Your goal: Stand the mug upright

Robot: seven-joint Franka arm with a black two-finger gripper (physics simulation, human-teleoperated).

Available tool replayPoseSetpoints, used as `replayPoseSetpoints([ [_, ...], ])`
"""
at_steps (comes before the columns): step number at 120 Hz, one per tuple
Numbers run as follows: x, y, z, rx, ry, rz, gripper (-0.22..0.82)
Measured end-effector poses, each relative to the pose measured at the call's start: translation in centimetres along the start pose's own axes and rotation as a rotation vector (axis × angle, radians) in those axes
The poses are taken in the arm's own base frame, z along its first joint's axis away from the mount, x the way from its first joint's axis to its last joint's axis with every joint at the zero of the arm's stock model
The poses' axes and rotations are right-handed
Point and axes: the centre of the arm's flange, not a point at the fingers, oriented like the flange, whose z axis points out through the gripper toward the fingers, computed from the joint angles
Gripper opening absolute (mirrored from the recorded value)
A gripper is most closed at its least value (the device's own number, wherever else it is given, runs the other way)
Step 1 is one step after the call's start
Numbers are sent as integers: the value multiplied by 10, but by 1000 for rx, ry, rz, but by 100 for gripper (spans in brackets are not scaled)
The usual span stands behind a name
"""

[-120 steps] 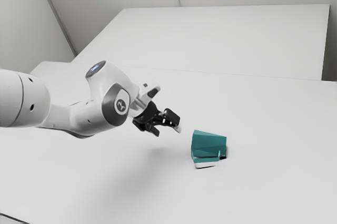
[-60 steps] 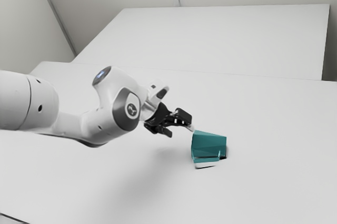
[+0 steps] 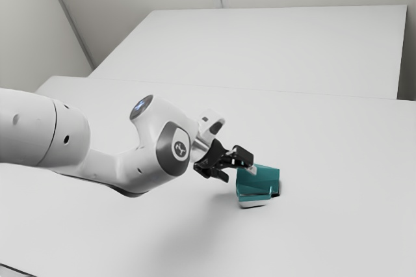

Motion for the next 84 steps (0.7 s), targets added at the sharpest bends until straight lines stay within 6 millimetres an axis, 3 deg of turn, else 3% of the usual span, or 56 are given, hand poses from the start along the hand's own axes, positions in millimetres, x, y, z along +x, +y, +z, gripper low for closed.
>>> replayPoseSetpoints([
  [22,6,-12,3,13,10,-18,56],
  [45,11,-5,8,8,20,0,54],
  [66,11,2,12,5,21,22,39],
  [84,13,8,11,-2,29,35,32],
])
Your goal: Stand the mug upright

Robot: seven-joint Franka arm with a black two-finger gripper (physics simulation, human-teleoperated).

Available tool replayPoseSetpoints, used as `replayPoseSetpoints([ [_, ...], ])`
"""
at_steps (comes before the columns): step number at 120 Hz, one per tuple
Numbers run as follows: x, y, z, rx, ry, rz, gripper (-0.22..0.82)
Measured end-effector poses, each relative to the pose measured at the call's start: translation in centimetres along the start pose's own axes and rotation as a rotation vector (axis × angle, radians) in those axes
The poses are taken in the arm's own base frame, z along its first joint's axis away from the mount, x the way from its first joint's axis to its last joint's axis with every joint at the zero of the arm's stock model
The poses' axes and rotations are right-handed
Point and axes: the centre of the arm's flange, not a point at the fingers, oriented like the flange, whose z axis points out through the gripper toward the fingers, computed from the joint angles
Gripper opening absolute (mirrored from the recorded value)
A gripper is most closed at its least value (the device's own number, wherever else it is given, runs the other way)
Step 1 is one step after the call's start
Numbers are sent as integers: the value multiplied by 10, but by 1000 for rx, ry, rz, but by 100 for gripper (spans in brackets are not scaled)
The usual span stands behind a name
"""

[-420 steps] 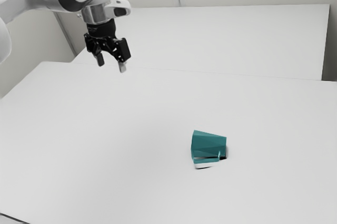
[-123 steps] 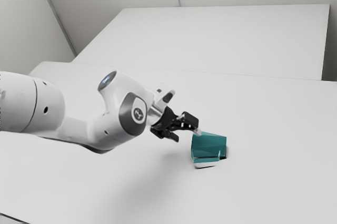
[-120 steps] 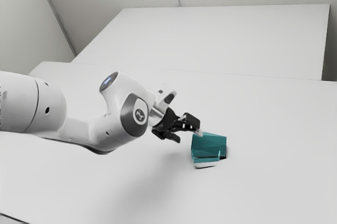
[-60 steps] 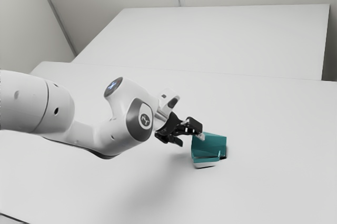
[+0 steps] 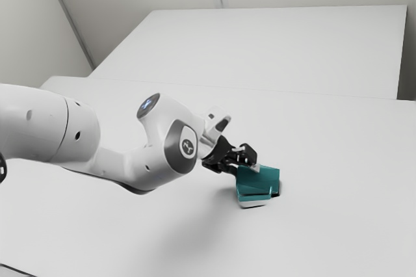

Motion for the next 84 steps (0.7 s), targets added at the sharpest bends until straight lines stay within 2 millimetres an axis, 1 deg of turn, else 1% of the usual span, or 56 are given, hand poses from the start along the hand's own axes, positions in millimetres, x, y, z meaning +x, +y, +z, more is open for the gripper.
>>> replayPoseSetpoints([
  [12,0,9,-1,-10,3,16,30],
  [28,1,16,-1,-17,6,29,28],
  [39,8,25,-5,-31,21,44,27],
  [47,11,31,-5,-36,24,56,24],
  [54,12,34,-3,-38,24,63,20],
  [63,12,36,0,-38,20,68,9],
  [71,11,42,5,-43,13,78,1],
  [84,11,52,10,-53,9,92,-6],
])
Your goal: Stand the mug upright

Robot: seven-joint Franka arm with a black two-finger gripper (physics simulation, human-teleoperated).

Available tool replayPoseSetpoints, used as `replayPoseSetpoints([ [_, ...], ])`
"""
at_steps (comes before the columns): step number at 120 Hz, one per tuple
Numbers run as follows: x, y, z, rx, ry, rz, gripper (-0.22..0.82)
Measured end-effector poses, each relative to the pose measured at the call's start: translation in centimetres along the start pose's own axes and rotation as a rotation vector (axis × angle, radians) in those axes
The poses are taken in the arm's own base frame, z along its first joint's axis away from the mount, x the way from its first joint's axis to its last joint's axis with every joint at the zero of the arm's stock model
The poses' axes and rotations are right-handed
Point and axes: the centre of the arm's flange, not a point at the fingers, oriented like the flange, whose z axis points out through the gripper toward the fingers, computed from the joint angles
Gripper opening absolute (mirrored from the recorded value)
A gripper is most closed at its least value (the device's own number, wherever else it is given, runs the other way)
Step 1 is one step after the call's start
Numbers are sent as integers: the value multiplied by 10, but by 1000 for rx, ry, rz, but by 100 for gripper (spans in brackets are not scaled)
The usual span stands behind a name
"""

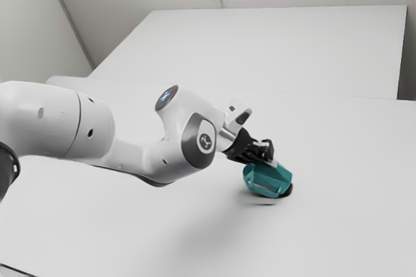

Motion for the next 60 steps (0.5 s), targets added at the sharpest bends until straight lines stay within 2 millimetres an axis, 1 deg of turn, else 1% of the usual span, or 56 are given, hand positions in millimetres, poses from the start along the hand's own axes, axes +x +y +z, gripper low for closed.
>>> replayPoseSetpoints([
  [17,3,12,-1,-16,7,16,-12],
  [41,5,15,-3,-17,11,25,-15],
  [48,6,18,-10,-22,13,30,-16],
  [60,11,23,-34,-40,10,32,-17],
])
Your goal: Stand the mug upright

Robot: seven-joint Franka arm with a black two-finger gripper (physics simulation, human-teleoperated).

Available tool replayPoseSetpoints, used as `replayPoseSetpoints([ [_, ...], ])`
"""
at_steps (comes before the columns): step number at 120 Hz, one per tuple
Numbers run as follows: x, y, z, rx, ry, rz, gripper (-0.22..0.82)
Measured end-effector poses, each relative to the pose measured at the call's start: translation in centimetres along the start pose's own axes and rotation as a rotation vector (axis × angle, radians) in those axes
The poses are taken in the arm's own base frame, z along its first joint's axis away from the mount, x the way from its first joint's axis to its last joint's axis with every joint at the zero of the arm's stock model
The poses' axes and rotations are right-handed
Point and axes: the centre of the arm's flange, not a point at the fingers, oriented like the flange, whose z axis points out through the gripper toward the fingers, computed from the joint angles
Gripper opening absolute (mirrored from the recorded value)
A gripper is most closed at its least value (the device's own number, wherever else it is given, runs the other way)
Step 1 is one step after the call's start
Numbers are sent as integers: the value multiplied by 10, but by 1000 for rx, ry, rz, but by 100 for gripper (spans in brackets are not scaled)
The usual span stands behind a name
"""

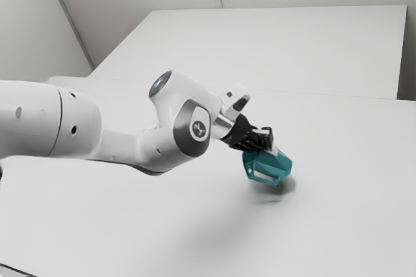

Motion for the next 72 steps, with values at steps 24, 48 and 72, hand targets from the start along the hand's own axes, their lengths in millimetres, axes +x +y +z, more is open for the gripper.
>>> replayPoseSetpoints([
  [24,5,-22,-34,14,-88,-5,-17],
  [48,5,-62,-68,66,-153,-24,-17],
  [72,-9,-80,-101,133,-195,1,-17],
])
